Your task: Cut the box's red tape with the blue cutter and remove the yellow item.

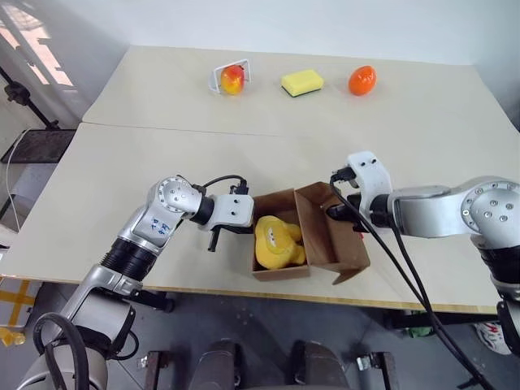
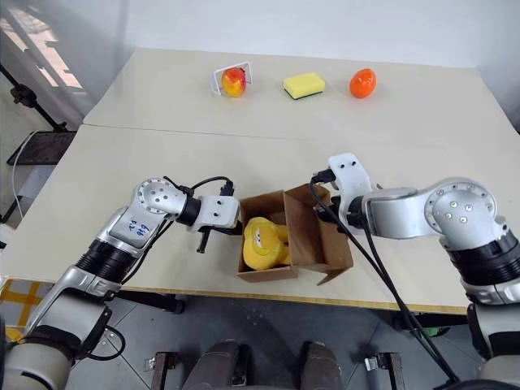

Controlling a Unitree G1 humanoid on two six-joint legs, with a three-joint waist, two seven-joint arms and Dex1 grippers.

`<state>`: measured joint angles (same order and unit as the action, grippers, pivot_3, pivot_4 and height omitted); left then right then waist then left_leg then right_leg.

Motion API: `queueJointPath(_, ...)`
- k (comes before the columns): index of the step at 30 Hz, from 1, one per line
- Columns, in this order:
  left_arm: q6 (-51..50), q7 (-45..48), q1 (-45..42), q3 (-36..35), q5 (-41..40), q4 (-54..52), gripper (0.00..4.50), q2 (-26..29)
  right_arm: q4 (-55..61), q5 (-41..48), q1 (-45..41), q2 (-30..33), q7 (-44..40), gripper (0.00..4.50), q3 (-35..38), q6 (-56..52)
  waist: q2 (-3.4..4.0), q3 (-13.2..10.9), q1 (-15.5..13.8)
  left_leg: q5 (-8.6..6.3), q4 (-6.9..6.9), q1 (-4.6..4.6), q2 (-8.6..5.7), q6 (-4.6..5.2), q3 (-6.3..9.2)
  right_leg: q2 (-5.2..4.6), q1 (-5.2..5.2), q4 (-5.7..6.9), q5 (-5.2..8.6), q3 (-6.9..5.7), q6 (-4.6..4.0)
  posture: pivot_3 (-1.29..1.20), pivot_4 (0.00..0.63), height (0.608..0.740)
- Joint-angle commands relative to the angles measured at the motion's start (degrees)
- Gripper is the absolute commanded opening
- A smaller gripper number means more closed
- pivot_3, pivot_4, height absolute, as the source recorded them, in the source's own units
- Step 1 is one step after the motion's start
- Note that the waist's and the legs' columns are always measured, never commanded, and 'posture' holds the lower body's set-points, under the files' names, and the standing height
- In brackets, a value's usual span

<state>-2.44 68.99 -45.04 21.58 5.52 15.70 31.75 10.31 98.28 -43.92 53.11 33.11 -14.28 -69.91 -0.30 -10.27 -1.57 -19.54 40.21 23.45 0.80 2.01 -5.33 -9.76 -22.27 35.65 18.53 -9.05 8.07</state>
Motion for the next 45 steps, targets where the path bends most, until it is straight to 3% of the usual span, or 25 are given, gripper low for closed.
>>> queueJointPath(1,-2.45,0.36,-0.4,-0.09,0.09,0.79,0.18,-0.21,1.99,-5.93,1.6,2.13,-8.17,2.05,5.77,0.29,0.0,0.0,0.02,0.0,0.0,0.0,-0.02,0.0,0.0,0.0,-0.01,0.0,0.0,-0.01,0.0,0.0,0.15,0.74)
queueJointPath(6,-6.38,2.19,-0.4,-1.04,-1.38,0.61,1.37,0.75,2.57,-17.74,2.73,6.85,-22.97,3.66,9.45,0.27,0.0,0.0,0.15,0.0,-0.04,-0.02,-0.1,-0.01,-0.01,0.02,-0.08,0.01,0.0,0.03,0.0,0.0,0.15,0.74)
queueJointPath(11,-7.62,3.34,-0.47,-3.68,-3.04,0.75,2.15,3.5,2.19,-28.15,4.6,12.38,-38.69,3.94,12.85,2.35,-0.01,-0.01,0.24,0.0,-0.15,-0.04,-0.14,-0.01,-0.04,0.03,-0.16,0.0,0.0,0.01,0.0,0.0,0.15,0.74)
queueJointPath(12,-9.14,3.62,-0.72,-4.92,-4.38,-0.02,2.57,3.9,2.11,-30.35,5.27,13.95,-41.85,4.37,13.41,3.0,-0.01,-0.01,0.28,0.0,-0.15,-0.03,-0.14,-0.01,-0.06,0.04,-0.18,0.0,0.0,0.01,0.0,0.0,0.15,0.74)
queueJointPath(13,-10.66,4.04,-0.99,-5.96,-5.62,-0.9,2.83,4.45,2.13,-32.58,6.02,15.43,-44.77,4.5,13.93,3.93,0.0,-0.01,0.24,0.0,-0.15,-0.04,-0.13,-0.01,-0.08,0.05,-0.18,0.0,0.0,0.01,0.0,0.0,0.15,0.74)
queueJointPath(18,-18.48,6.06,-3.16,-10.82,-12.6,-7.51,4.36,5.71,3.29,-38.74,10.56,20.63,-58.16,4.5,18.78,7.32,-0.03,-0.02,0.01,0.0,-0.11,-0.01,-0.13,-0.01,-0.08,0.04,-0.19,-0.01,0.0,0.03,0.0,0.0,0.15,0.74)
queueJointPath(19,-21.5,5.8,-4.75,-12.48,-15.39,-9.81,4.49,4.83,4.28,-39.16,12.48,21.9,-61.7,4.5,20.85,8.0,-0.05,-0.04,-0.14,0.0,-0.08,-0.01,-0.11,-0.01,-0.08,0.04,-0.16,0.0,0.0,0.03,0.0,0.0,0.15,0.74)
queueJointPath(22,-26.85,5.7,-7.96,-13.95,-20.98,-15.98,4.49,2.22,9.47,-38.9,19.96,24.62,-73.18,4.5,28.07,9.85,-0.08,-0.05,-0.92,0.0,0.01,0.15,-0.09,-0.01,-0.03,0.03,-0.16,0.0,0.0,-0.02,0.01,0.0,0.15,0.74)
queueJointPath(25,-26.5,5.88,-8.39,-10.27,-20.58,-17.85,4.49,0.27,12.72,-39.19,24.47,24.25,-77.28,4.5,33.47,10.03,-0.06,-0.04,-1.01,-0.02,0.0,0.03,-0.14,0.0,0.02,0.04,-0.09,-0.01,-0.02,0.04,0.04,0.0,0.15,0.74)
queueJointPath(31,-27.19,7.95,-10.91,-1.15,-17.03,-16.07,4.49,-1.44,18.25,-39.94,28.28,20.78,-74.54,4.5,37.38,8.39,-0.08,-0.05,-0.91,0.02,-0.02,-0.2,-0.16,-0.05,0.01,0.07,0.05,0.01,-0.02,0.09,0.04,0.0,0.15,0.74)
queueJointPath(37,-17.81,10.18,-12.17,7.3,-9.43,-8.66,4.49,-2.74,23.72,-36.74,31.45,16.04,-69.87,4.5,43.26,5.23,-0.08,-0.05,-1.23,0.02,-0.02,-0.16,-0.19,-0.05,-0.02,0.07,0.0,0.0,-0.02,0.11,0.04,0.0,0.15,0.74)
queueJointPath(40,-15.01,9.32,-13.45,8.79,-7.0,-3.73,3.93,-5.26,25.89,-35.99,33.92,14.49,-68.2,4.5,45.79,3.97,-0.08,-0.05,-1.73,0.02,0.06,-0.15,-0.22,-0.05,-0.02,0.07,0.14,-0.01,-0.02,0.0,0.04,0.0,0.15,0.74)
queueJointPath(45,-12.35,10.15,-14.49,8.32,-6.58,-0.79,2.49,-7.11,27.8,-35.08,36.53,13.21,-66.25,4.5,48.65,2.64,-0.08,-0.05,-1.43,0.01,0.12,-0.24,-0.2,-0.04,0.03,0.07,0.31,-0.06,-0.02,-0.04,0.04,0.0,0.15,0.74)
